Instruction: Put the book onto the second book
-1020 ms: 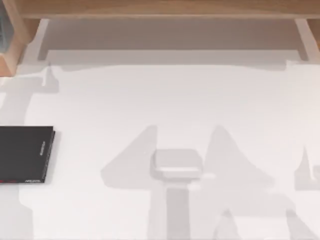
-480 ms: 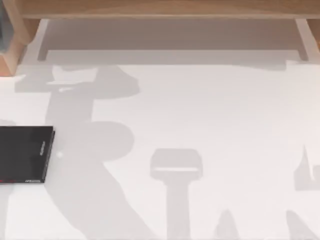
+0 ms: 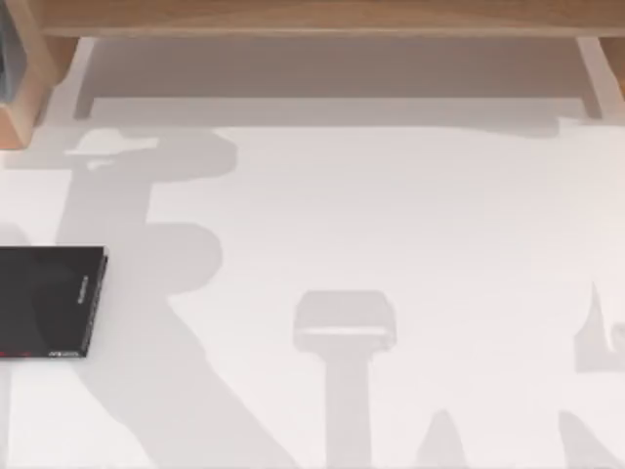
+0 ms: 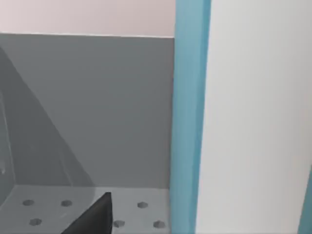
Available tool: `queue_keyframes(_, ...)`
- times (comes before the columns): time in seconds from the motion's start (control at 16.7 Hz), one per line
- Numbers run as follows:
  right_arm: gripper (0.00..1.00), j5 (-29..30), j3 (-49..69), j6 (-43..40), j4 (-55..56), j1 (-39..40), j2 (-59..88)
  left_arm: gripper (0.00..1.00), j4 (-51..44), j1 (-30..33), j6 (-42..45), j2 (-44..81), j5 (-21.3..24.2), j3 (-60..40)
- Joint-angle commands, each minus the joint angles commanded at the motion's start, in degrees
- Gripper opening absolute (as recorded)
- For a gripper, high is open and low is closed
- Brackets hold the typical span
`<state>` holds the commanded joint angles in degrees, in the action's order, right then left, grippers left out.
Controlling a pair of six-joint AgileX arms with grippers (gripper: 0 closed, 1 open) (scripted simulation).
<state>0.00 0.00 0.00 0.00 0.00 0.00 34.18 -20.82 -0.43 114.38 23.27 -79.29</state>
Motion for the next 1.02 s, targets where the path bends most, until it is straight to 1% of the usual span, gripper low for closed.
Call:
queue_keyframes(0.12, 1.00, 0.0, 0.0, 0.0, 0.0, 0.0, 0.0, 1.00, -0.2, 0.0, 0.0, 0.5, -0.2, -0.9)
queue_keyframes(0.54, 1.00, 0.0, 0.0, 0.0, 0.0, 0.0, 0.0, 1.00, -2.6, 1.1, -0.1, 5.7, -1.3, -8.7)
queue_keyframes(0.78, 1.00, 0.0, 0.0, 0.0, 0.0, 0.0, 0.0, 1.00, -2.7, 1.2, -0.1, 5.9, -1.3, -8.9)
queue_keyframes(1.02, 1.00, 0.0, 0.0, 0.0, 0.0, 0.0, 0.0, 0.70, -2.7, 1.2, -0.1, 5.9, -1.3, -8.9)
